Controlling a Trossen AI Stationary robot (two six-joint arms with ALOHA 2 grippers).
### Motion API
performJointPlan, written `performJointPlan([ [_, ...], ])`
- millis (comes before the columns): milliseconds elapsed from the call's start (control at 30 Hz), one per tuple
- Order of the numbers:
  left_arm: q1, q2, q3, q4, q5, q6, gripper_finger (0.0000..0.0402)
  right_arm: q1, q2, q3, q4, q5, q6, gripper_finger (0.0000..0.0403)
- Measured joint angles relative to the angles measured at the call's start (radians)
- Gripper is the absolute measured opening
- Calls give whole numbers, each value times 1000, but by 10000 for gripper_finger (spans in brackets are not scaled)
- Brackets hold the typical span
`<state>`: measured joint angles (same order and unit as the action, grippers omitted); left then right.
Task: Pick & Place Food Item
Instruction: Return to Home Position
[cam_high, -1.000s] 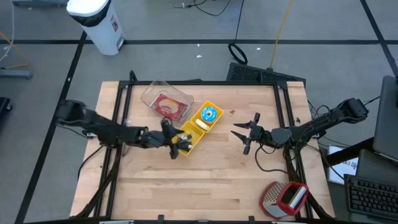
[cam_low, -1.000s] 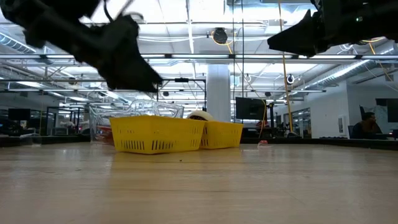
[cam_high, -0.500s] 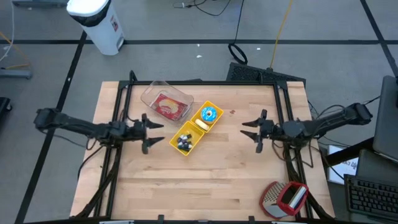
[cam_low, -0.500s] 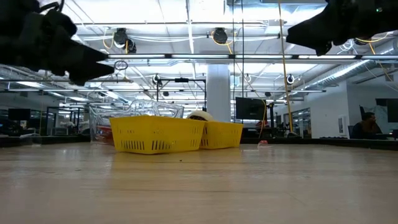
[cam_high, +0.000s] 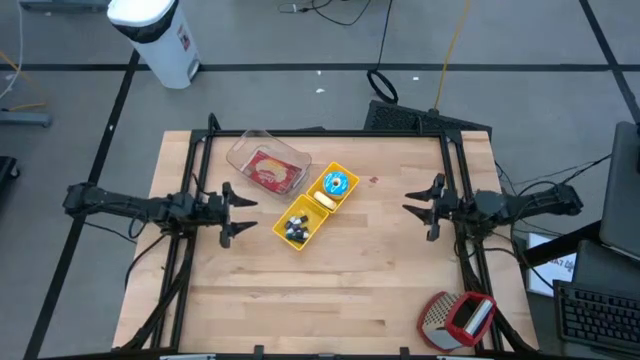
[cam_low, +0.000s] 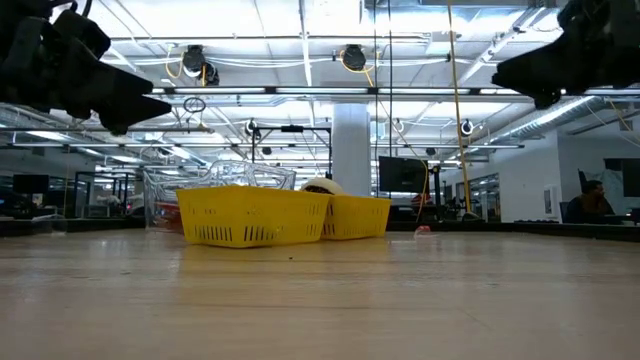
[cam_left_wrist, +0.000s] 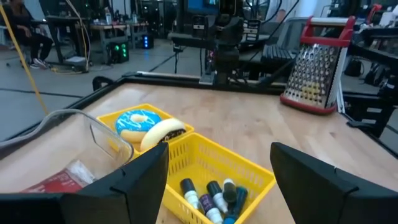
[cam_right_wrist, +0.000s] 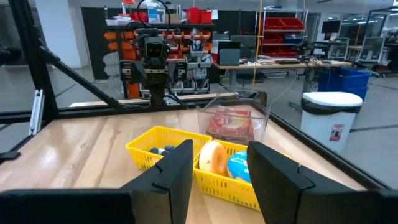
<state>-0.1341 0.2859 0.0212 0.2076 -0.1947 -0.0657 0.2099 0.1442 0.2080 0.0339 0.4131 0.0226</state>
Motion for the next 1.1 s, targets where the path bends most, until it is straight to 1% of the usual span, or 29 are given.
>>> performJointPlan([
  [100,0,1,0,-12,-3,-7,283,-1,-101,-17,-81,-3,16,139],
  [167,0,1,0,-36,-12,-4,283,-1,-144,-17,-127,-28,18,139],
  [233,0,2,0,-72,-23,20,283,-1,-140,-17,-137,-62,13,139],
  [333,0,2,0,-100,-23,3,283,-1,-129,-23,-131,-128,-13,139],
  [533,0,2,0,-101,-24,-22,283,-1,-137,-85,-99,-132,-15,139],
  [633,0,2,0,-101,-24,-18,283,-1,-137,-103,-96,-135,11,139],
  [767,0,2,0,-100,-24,-18,283,-1,-137,-106,-102,-134,44,139],
  [1100,0,2,0,-100,-24,-18,283,-1,-137,-108,-109,-132,42,139],
])
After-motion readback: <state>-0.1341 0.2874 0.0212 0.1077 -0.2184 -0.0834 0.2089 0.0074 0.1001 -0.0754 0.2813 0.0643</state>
